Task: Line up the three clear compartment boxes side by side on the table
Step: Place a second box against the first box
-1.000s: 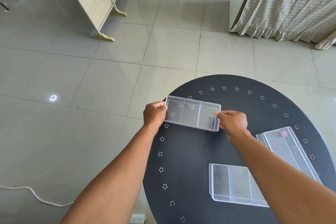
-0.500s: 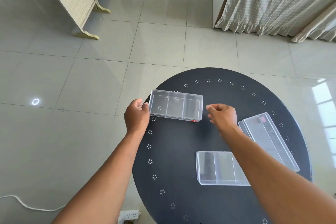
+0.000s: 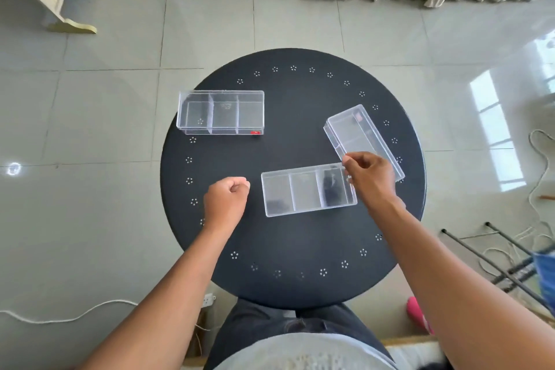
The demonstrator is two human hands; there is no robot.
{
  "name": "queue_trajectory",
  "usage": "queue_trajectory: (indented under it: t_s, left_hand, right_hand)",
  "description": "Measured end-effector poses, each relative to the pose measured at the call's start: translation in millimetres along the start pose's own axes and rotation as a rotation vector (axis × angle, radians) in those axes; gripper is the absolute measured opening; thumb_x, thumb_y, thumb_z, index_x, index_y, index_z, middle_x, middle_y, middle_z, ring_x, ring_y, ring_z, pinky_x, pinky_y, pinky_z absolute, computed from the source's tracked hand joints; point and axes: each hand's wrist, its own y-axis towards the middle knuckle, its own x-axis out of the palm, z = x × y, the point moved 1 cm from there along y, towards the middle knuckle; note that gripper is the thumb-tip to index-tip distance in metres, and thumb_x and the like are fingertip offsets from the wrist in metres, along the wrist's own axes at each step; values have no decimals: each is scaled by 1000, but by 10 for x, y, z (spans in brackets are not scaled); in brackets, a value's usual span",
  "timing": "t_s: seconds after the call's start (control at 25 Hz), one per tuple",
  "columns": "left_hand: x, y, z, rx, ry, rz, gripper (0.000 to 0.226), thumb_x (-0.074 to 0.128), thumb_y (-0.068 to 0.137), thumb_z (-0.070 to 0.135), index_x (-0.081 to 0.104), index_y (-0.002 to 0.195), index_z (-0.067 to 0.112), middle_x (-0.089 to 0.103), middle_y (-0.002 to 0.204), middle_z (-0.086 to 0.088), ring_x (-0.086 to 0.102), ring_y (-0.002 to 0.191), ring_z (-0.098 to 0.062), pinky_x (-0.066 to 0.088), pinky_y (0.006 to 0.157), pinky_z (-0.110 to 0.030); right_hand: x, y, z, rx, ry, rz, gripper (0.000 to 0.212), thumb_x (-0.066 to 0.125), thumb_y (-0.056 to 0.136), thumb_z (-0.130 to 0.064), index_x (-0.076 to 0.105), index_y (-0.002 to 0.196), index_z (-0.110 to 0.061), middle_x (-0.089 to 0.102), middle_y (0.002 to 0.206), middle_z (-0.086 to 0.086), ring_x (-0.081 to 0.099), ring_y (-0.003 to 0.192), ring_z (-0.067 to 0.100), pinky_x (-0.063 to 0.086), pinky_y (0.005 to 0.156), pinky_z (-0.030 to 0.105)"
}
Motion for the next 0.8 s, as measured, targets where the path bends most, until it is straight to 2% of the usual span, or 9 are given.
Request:
queue_trajectory:
  t_s: [0.12, 0.16, 0.2, 0.24, 0.28, 0.32, 0.44, 0.56, 0.8]
  left_hand:
    - [191, -178, -17, 1, 87, -9, 26, 64, 87, 31, 77, 99, 12, 77, 81, -3, 73, 88, -30, 59, 89, -43]
    - [237, -223, -21, -6, 119, -11, 27, 64, 87, 31, 76, 95, 9, 76, 88, -8, 60, 107, -30, 57, 86, -42]
    - [284, -293, -9, -14, 140, -10, 21, 64, 85, 32, 75, 89, 14, 75, 95, -14, 65, 96, -37, 56, 79, -40]
    - [318, -346, 1, -18, 153, -6, 10, 64, 84, 32, 68, 83, 24, 71, 74, -3, 47, 65, -20, 52, 74, -37]
    - [346, -396, 14, -14, 165, -2, 7, 63, 84, 32, 58, 81, 28, 46, 80, 13, 42, 76, -9, 49, 72, -36]
    - [381, -420, 4, -12, 169, -2, 11, 63, 84, 31, 53, 81, 29, 61, 77, 4, 52, 73, -21, 48, 71, -35]
    - [454, -490, 23, -6, 174, 25, 7, 62, 88, 26, 57, 87, 30, 64, 82, 3, 54, 80, -21, 45, 74, -33]
    - [486, -500, 21, -12, 149, 28, 27, 58, 92, 17, 74, 113, 26, 76, 94, 2, 65, 93, -23, 46, 79, -30]
    - [313, -435, -95, -109, 74, 57, 29, 54, 82, 7, 73, 81, 28, 76, 85, 7, 71, 88, -27, 56, 79, -36]
  right_hand:
    - [-237, -122, 210, 7, -56, 46, 18, 70, 93, -30, 81, 102, -18, 79, 87, -4, 73, 86, 19, 60, 91, 37]
    - [-283, -173, 264, 8, -90, 46, 18, 69, 95, -29, 81, 102, -17, 79, 87, -2, 72, 87, 20, 58, 87, 34]
    - [-330, -226, 326, 5, -125, 36, 18, 68, 96, -27, 81, 101, -15, 78, 85, 0, 70, 85, 21, 55, 83, 31]
    - [-361, -281, 371, -1, -164, 15, 17, 65, 97, -25, 80, 97, -14, 76, 82, 3, 66, 82, 22, 51, 79, 28]
    - [-373, -321, 427, -5, -203, -7, 18, 63, 98, -23, 78, 92, -14, 75, 77, 5, 63, 78, 23, 47, 75, 28]
    - [-372, -353, 479, -5, -234, -29, 20, 61, 98, -23, 76, 88, -13, 71, 72, 5, 59, 75, 24, 46, 71, 28]
    - [-313, -360, 607, 12, -255, -83, 27, 58, 99, -21, 72, 90, 0, 62, 67, 6, 51, 66, 24, 44, 61, 27]
    - [-240, -362, 632, 48, -237, -90, 29, 57, 99, -21, 71, 97, 4, 59, 71, 10, 48, 67, 23, 42, 55, 26]
    - [-67, -344, 604, 67, -302, -196, 32, 56, 101, -29, 78, 96, -7, 78, 93, 13, 59, 75, 23, 43, 66, 30]
